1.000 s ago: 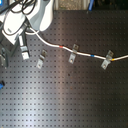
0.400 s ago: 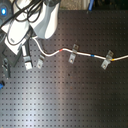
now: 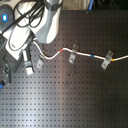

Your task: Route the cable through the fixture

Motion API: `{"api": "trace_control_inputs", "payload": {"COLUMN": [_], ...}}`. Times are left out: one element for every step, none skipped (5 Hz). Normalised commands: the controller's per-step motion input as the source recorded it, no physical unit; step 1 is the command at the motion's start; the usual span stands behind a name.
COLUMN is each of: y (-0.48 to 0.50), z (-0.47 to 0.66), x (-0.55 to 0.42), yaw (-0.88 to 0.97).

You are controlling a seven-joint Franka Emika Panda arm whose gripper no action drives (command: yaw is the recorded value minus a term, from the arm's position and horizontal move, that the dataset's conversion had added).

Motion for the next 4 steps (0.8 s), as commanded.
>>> {"api": "trace_control_inputs", "payload": {"y": [0.405,0.3,0.282,0.269], "z": [-0.21,-0.24,-0.21,-0.13], "x": [0.346,0.336,0.318,0.334], "yaw": [0.0,0.0,0.0,0.0]}}
